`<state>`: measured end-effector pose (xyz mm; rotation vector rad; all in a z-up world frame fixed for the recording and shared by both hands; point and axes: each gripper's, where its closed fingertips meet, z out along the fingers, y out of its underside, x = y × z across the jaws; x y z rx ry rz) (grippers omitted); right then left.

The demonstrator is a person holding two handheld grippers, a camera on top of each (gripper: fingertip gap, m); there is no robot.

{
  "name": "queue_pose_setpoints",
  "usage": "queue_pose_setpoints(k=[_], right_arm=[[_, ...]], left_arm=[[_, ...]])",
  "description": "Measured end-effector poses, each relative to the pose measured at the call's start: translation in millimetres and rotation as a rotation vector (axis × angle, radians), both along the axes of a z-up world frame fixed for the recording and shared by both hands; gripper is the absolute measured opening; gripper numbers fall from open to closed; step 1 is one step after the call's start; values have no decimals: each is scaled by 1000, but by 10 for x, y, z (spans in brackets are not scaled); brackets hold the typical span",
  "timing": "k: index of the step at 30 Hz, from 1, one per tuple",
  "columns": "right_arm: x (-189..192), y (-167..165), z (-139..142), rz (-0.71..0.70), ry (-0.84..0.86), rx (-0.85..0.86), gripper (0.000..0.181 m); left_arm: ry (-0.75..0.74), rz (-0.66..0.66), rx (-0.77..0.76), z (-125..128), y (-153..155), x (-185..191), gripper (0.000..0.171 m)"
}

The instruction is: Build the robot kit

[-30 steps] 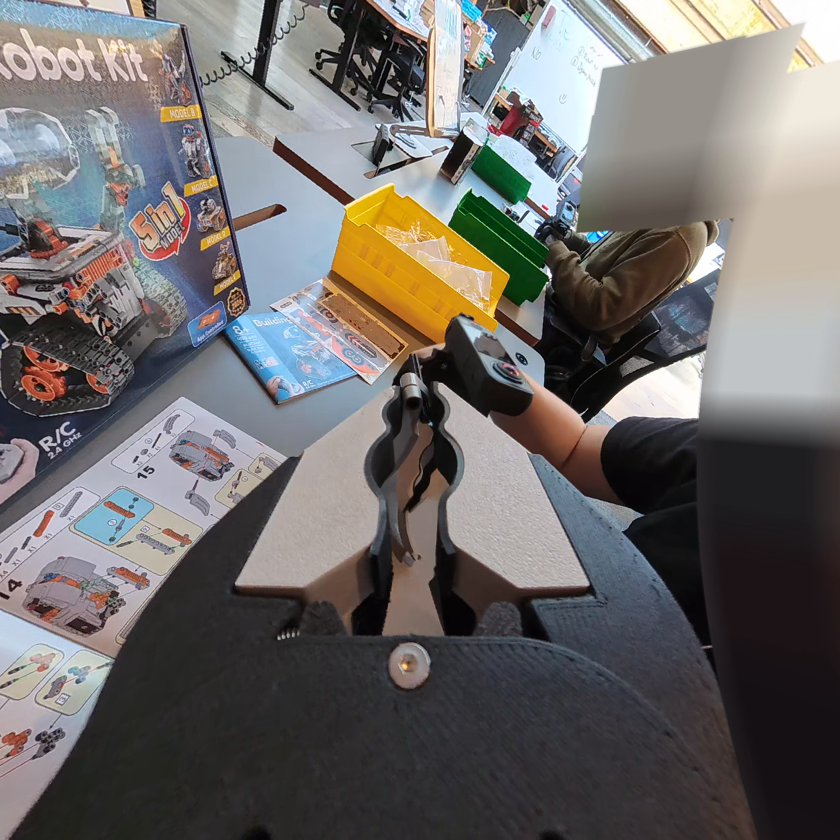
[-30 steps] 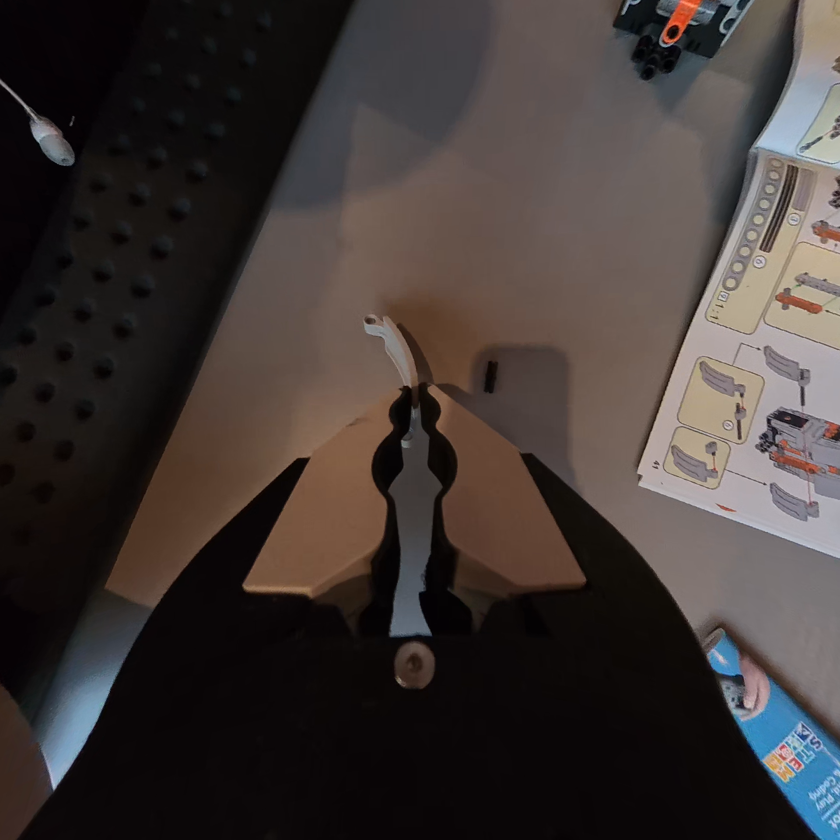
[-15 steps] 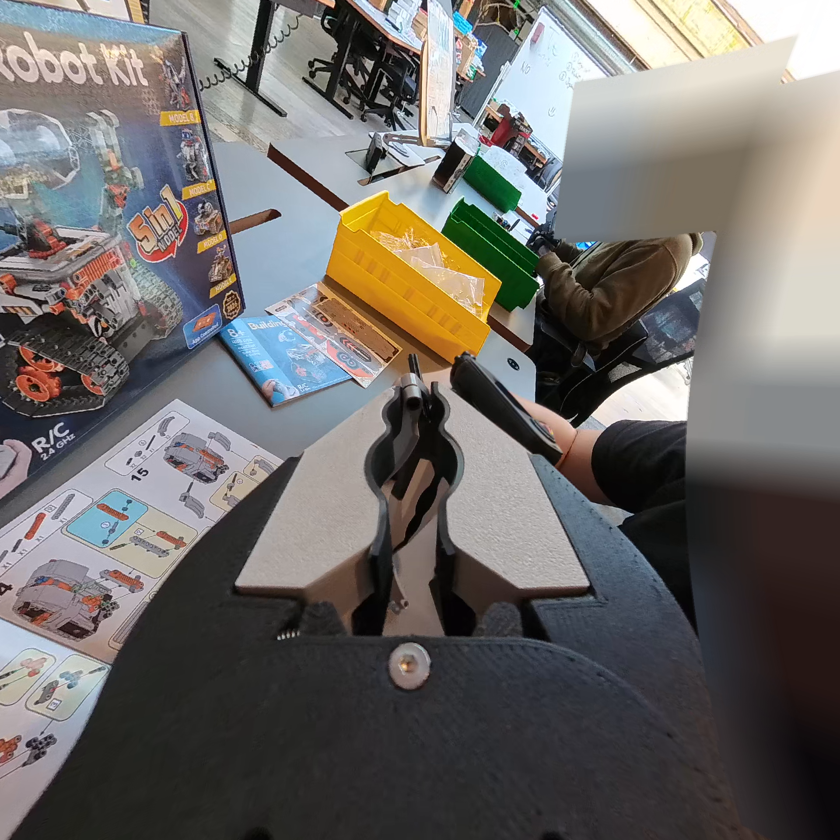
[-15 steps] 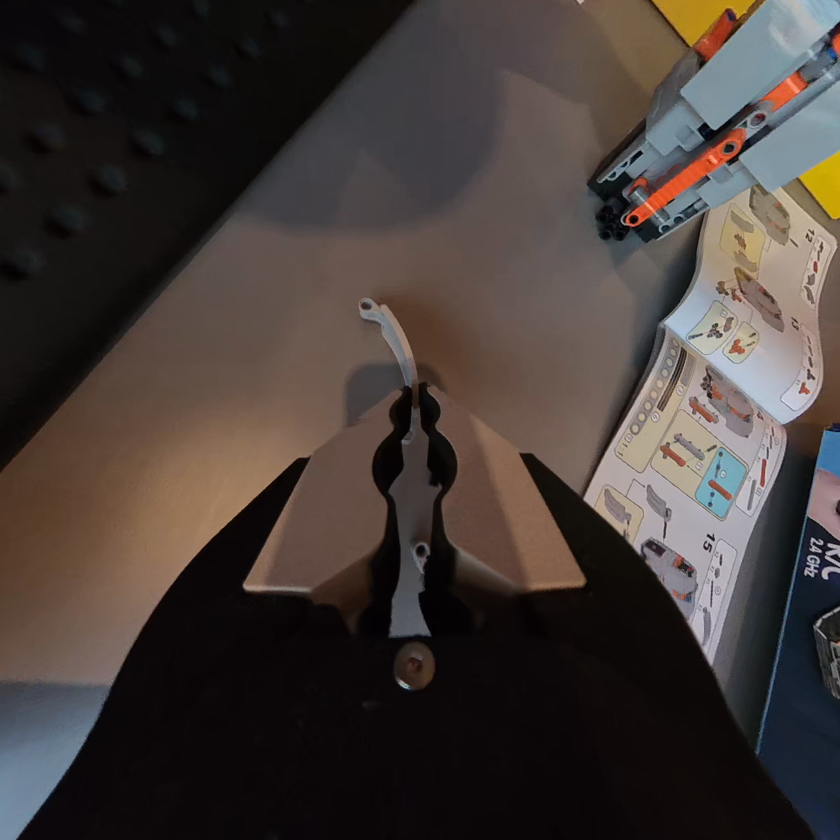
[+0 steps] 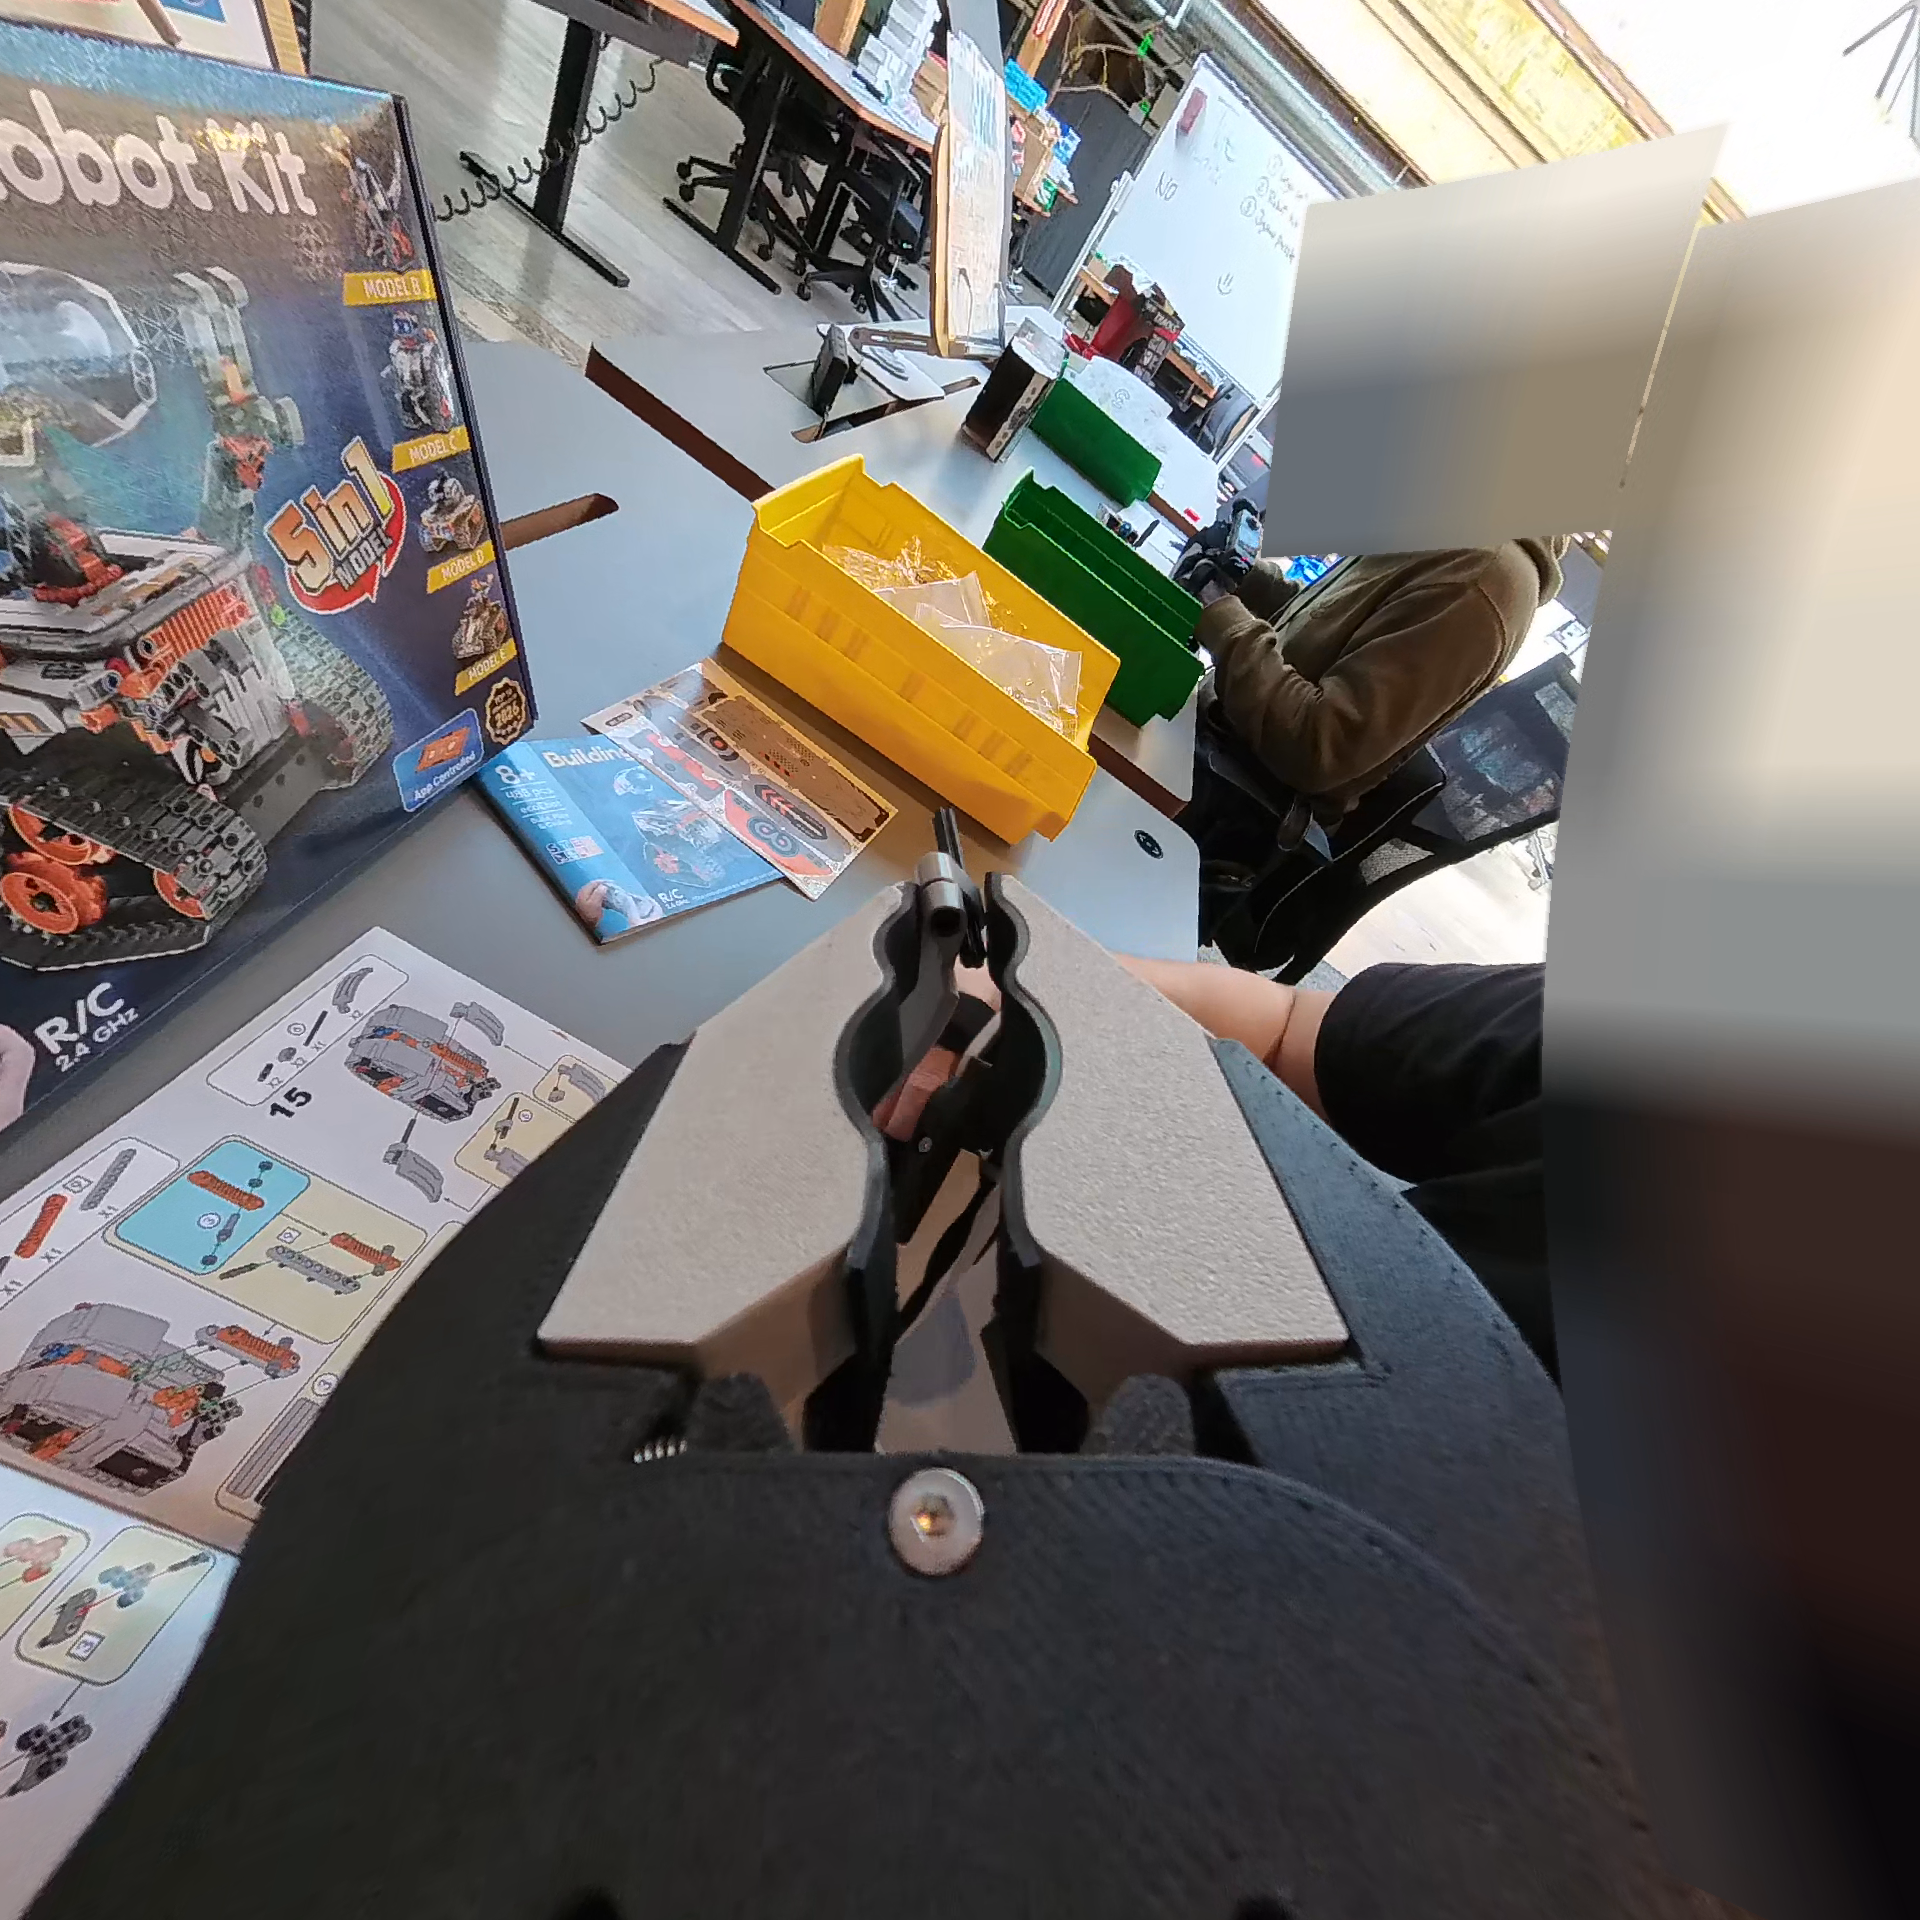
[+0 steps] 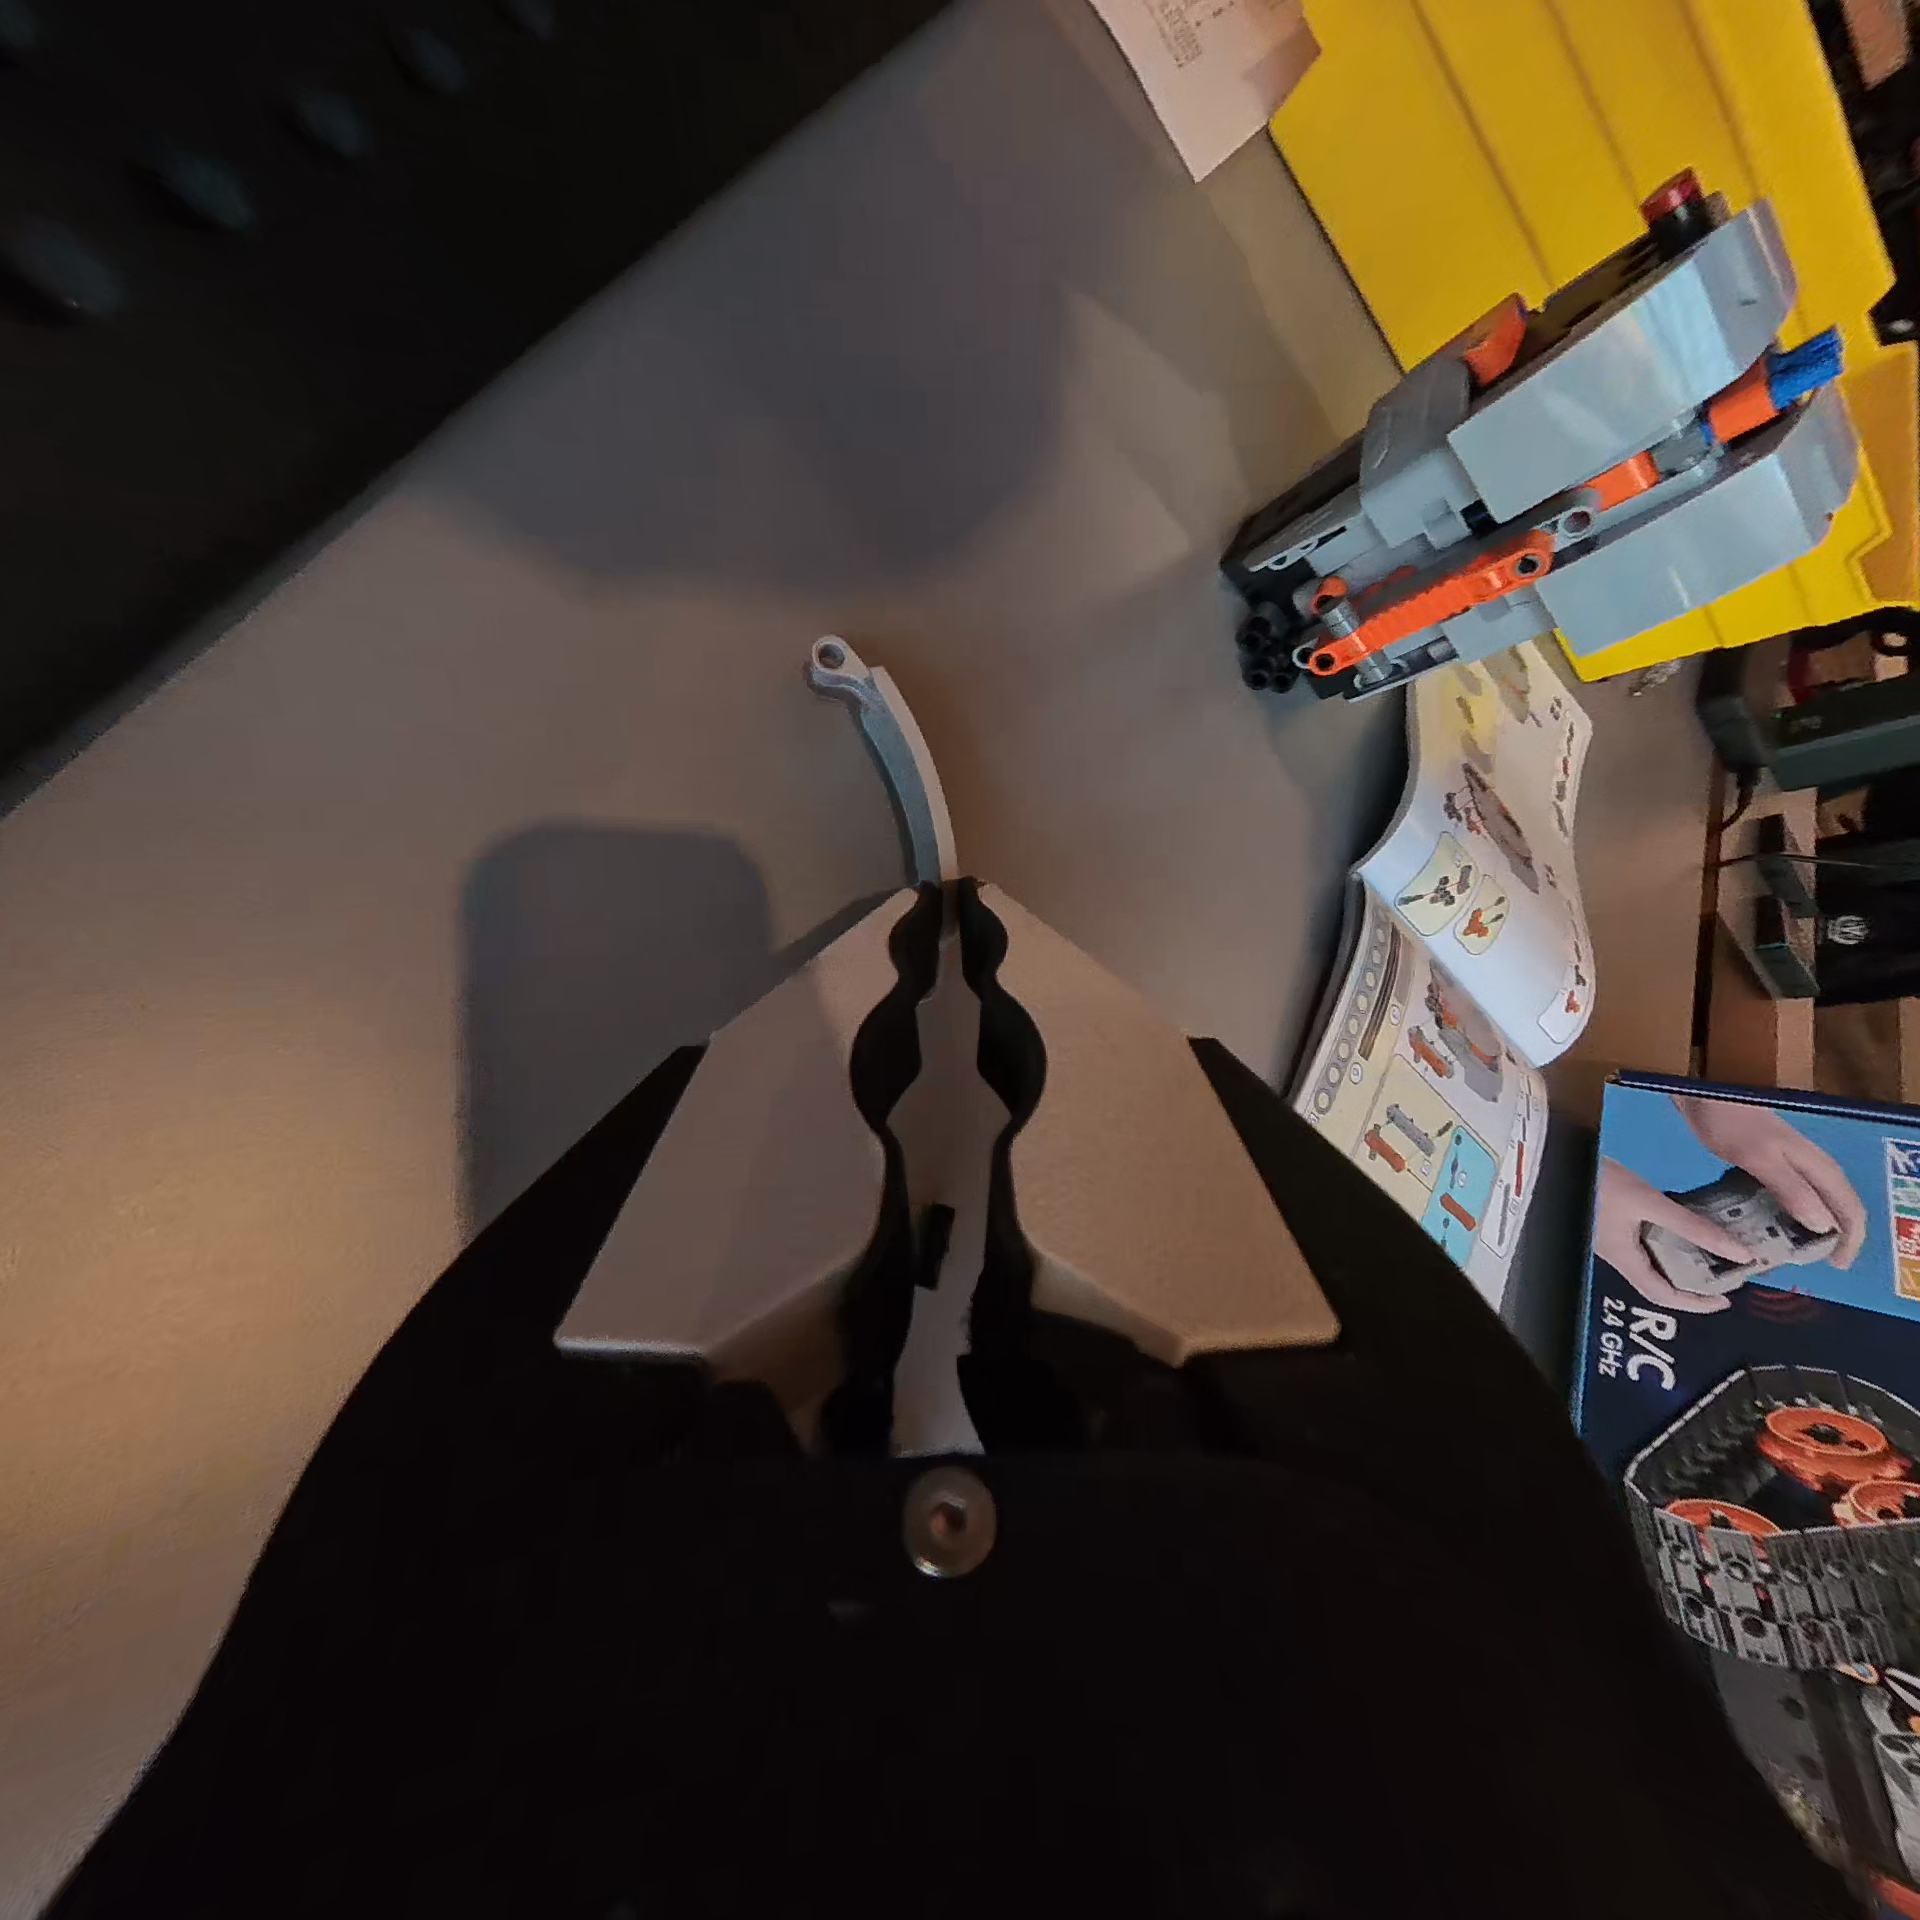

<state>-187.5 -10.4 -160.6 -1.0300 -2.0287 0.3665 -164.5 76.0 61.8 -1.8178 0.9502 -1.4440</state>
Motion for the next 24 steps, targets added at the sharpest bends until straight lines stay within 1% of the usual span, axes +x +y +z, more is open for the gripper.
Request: queue_pose_setpoints(k=[4, 6, 7, 9, 11, 14, 15, 17, 18, 19, 20, 21, 22, 24], right_arm=[[67, -132, -37, -12, 37, 12, 5], [107, -155, -49, -19, 47, 37, 10], [121, -163, -42, -16, 50, 43, 9], [128, -132, -6, -31, 61, 47, 9], [123, -62, 90, -71, 107, 41, 14], [262, 94, 194, -166, 115, -1, 14], [308, 117, 234, -199, 122, -64, 12], [362, 66, 258, -256, 112, -311, 12], [393, 10, 228, -284, 65, -453, 13], [419, -78, 200, -277, 4, -565, 14], [413, -144, 197, -278, -20, -646, 13], [397, -198, 180, -275, -39, -687, 13], [385, -239, 136, -269, -66, -686, 13], [378, -262, 0, -281, -137, -629, 13]], left_arm=[[-4, 5, -5, 0, 13, 9, 9], [4, 10, -5, -15, 27, 19, 9], [8, 12, -5, -21, 31, 25, 9], [17, 12, -2, -32, 27, 38, 9], [27, 14, 5, -39, 23, 43, 9], [25, 20, 10, -23, 20, 40, 9], [22, 22, 11, -12, 18, 40, 9], [21, 19, 15, -2, 5, 45, 9], [24, 17, 17, -3, -2, 47, 9], [27, 16, 19, -6, -5, 48, 9], [27, 16, 18, -6, -6, 49, 9], [25, 16, 17, -3, -6, 49, 9], [22, 16, 15, 2, -7, 47, 9], [20, 18, 16, 11, -10, 46, 9]])
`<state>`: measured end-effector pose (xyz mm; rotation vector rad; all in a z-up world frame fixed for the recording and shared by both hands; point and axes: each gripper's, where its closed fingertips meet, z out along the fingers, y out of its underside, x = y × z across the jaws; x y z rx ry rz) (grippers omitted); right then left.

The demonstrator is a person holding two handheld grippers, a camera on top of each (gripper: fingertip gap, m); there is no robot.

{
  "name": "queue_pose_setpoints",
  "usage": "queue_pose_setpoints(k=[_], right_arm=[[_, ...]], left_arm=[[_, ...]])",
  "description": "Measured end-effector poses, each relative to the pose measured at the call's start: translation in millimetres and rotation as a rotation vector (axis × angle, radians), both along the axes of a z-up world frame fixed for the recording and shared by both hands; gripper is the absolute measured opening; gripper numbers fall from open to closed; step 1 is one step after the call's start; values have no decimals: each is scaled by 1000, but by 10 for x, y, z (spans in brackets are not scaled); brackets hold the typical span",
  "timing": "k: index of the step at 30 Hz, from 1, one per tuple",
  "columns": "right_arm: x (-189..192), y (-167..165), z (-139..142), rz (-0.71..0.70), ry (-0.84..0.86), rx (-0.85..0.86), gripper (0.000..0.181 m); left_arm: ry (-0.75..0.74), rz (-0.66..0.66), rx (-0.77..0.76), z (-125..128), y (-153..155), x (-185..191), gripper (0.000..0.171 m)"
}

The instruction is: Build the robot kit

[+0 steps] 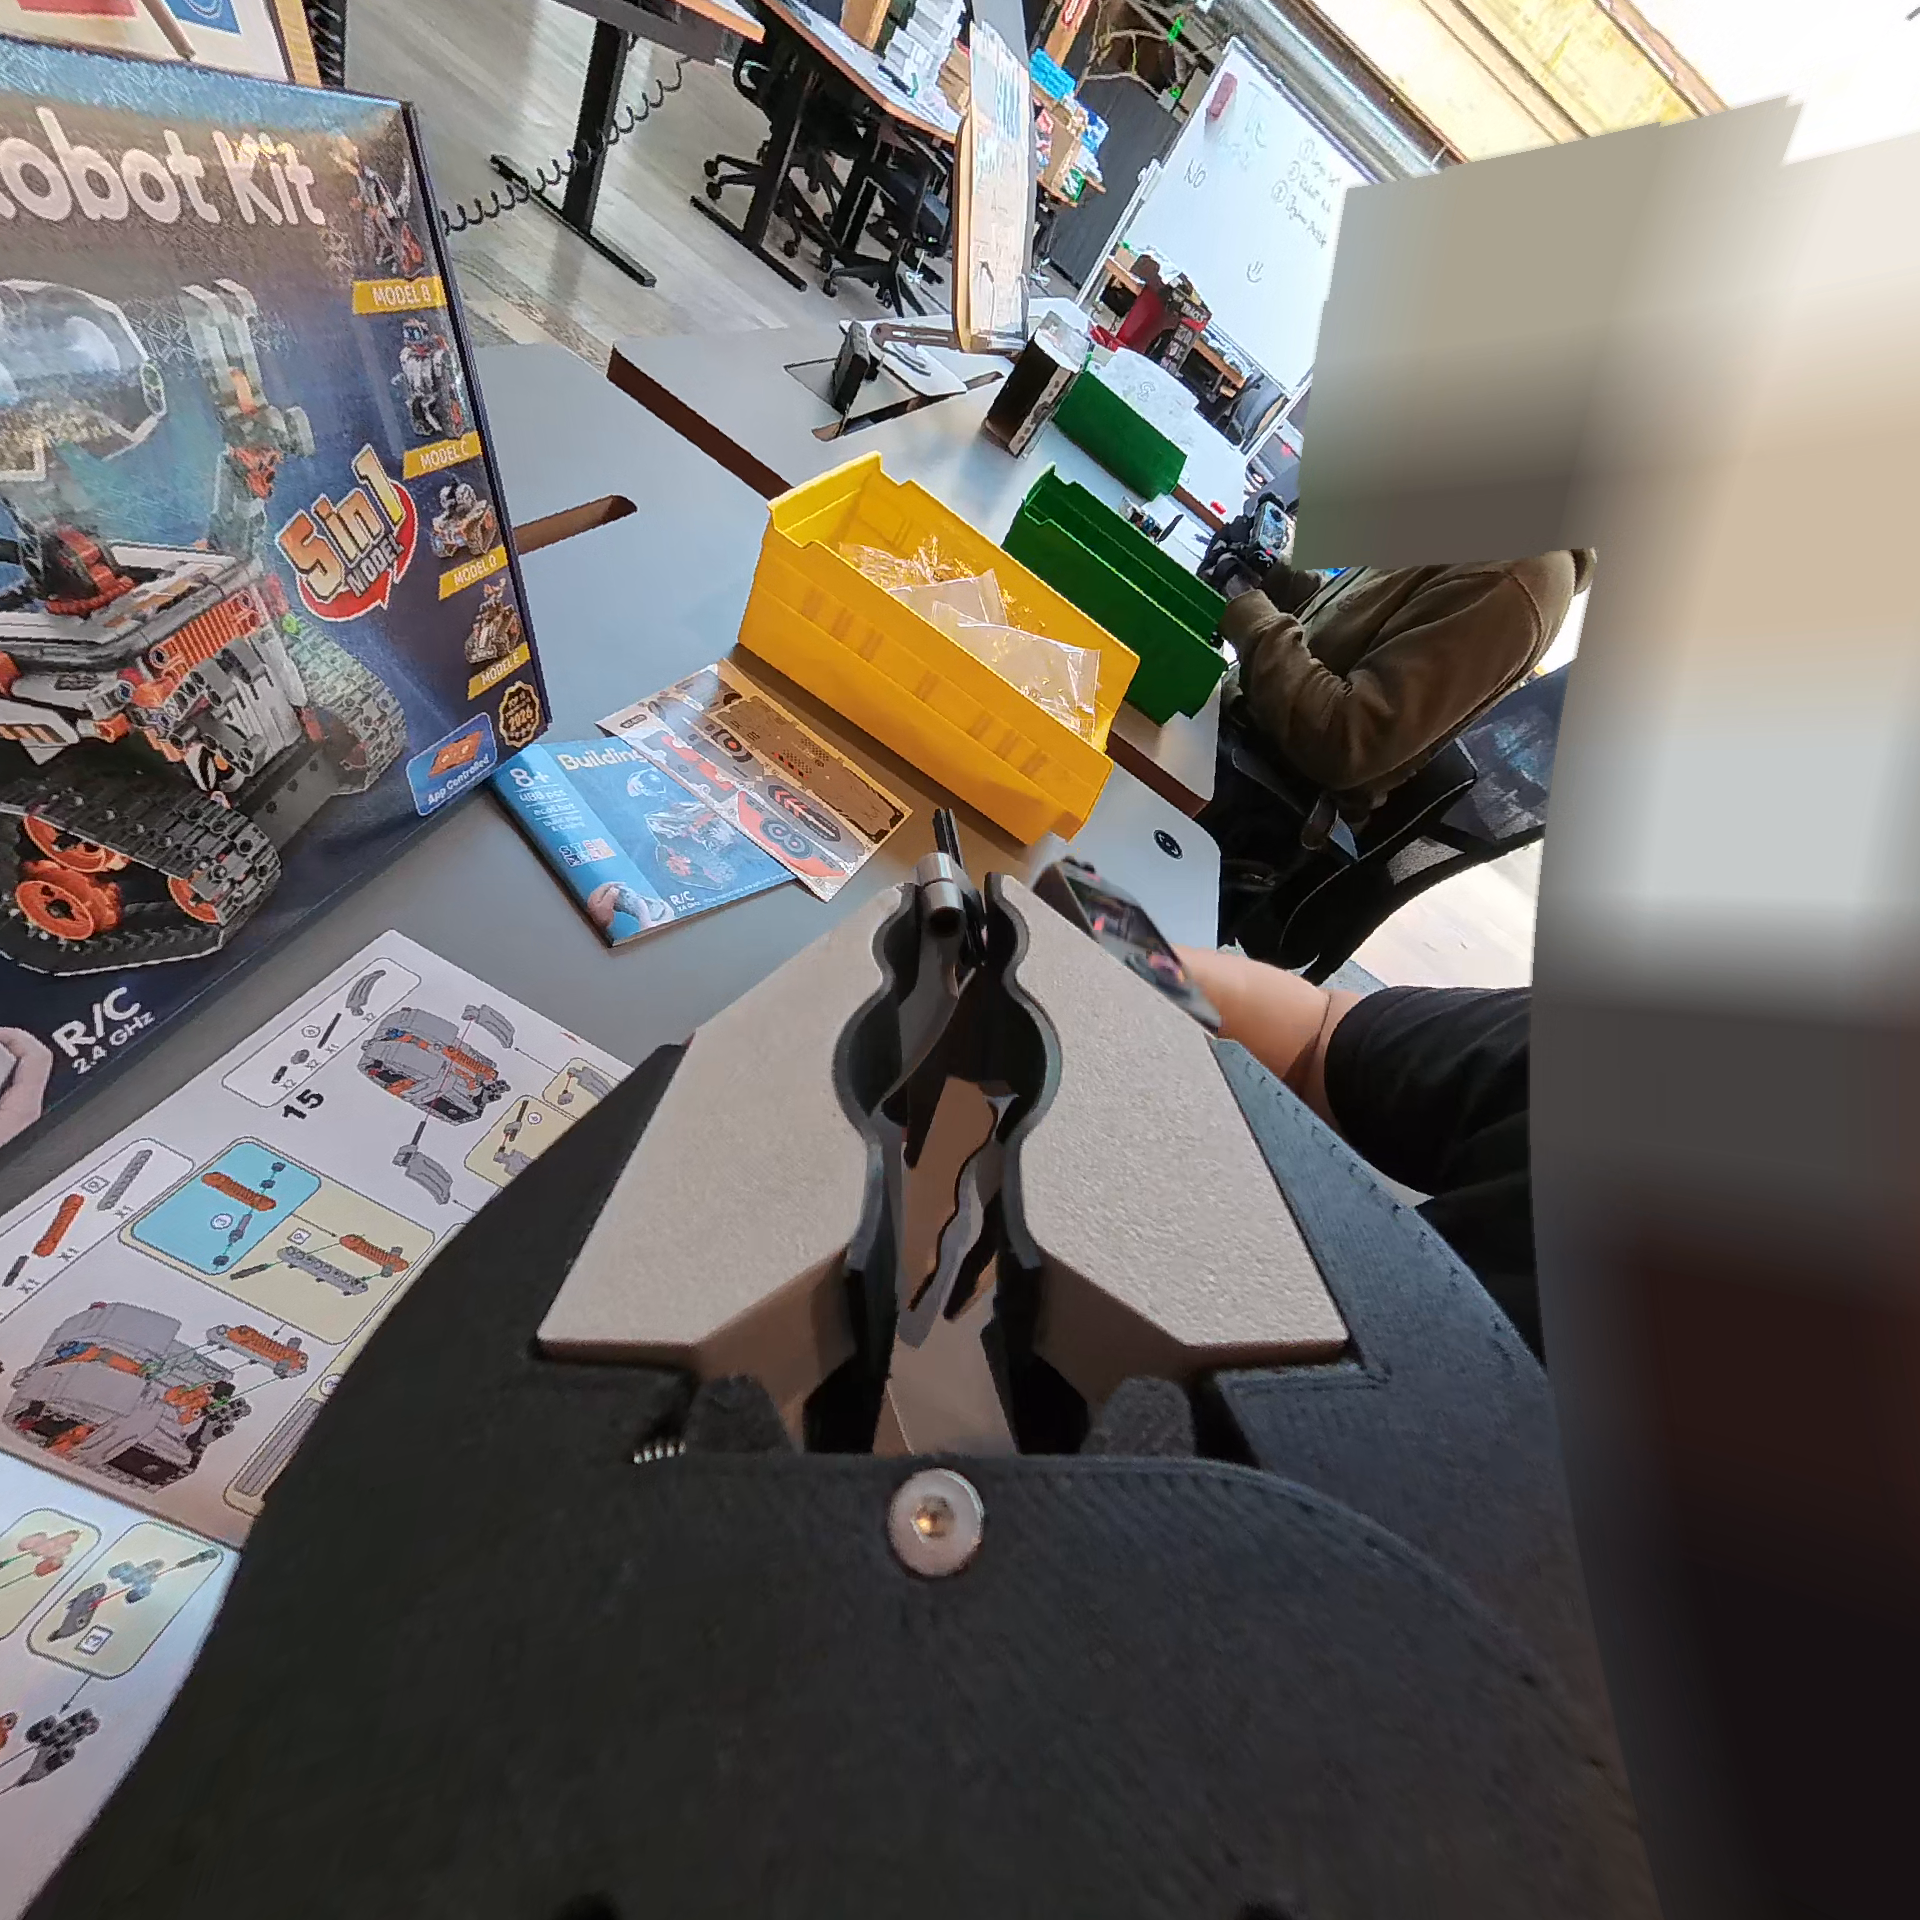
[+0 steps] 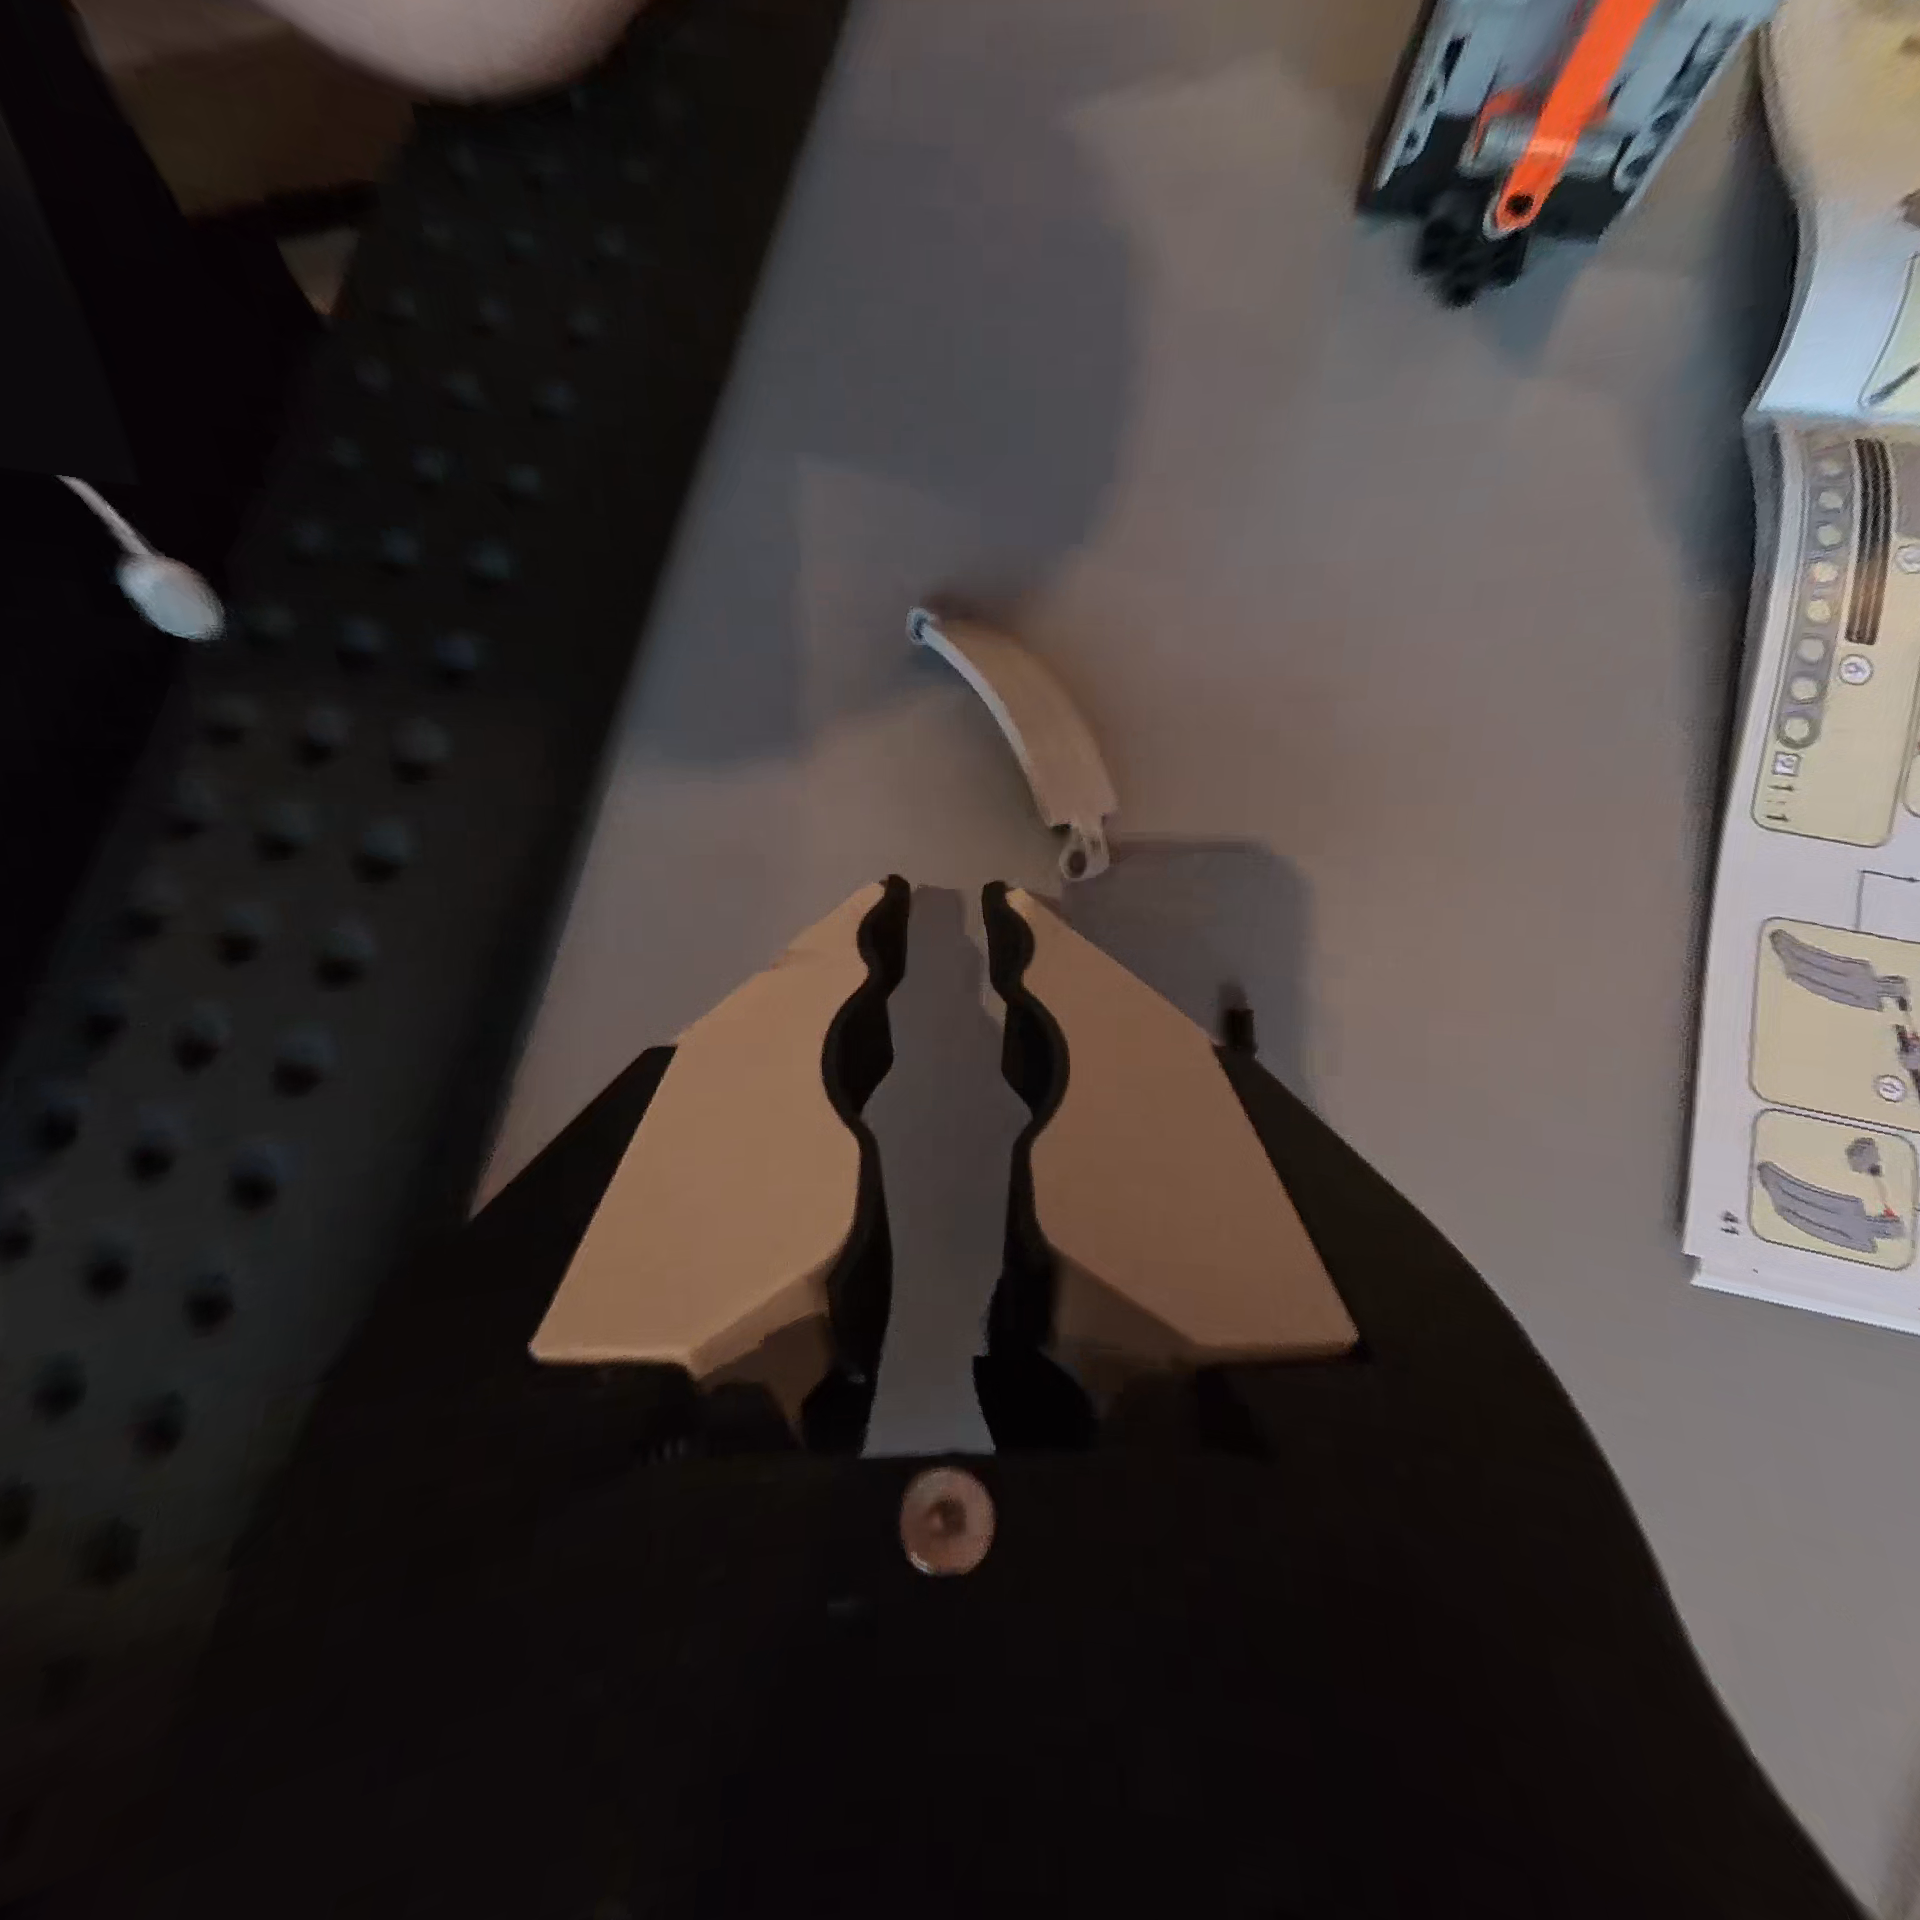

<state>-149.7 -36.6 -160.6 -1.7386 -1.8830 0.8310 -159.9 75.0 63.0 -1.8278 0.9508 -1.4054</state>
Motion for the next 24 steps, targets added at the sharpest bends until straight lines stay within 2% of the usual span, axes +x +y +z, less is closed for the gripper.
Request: queue_pose_setpoints(k=[3, 5, 9, 11, 17, 20, 21, 24], right_arm=[[88, 59, -168, 2, -130, 101, 15], [211, 200, -142, -42, -170, 178, 16], [258, 352, 12, -141, -70, 126, 17], [160, 349, 66, -146, -4, 100, 23], [-237, 225, 120, -91, 119, 166, 32], [-239, 244, -58, -70, 35, 243, 21], [-201, 233, -119, -41, 2, 270, 8], [-78, 182, -115, 73, 6, 346, 5]], left_arm=[[7, 4, 6, -3, 0, -3, 9], [7, 5, 6, -1, -2, -4, 9], [6, 12, 10, 11, 3, -10, 9], [12, 16, 13, 2, 7, -10, 9], [27, 15, 13, -29, 9, 11, 9], [47, 21, 16, -63, 19, 17, 9], [51, 20, 15, -73, 19, 19, 9], [78, 20, -4, -132, 20, 13, 9]])
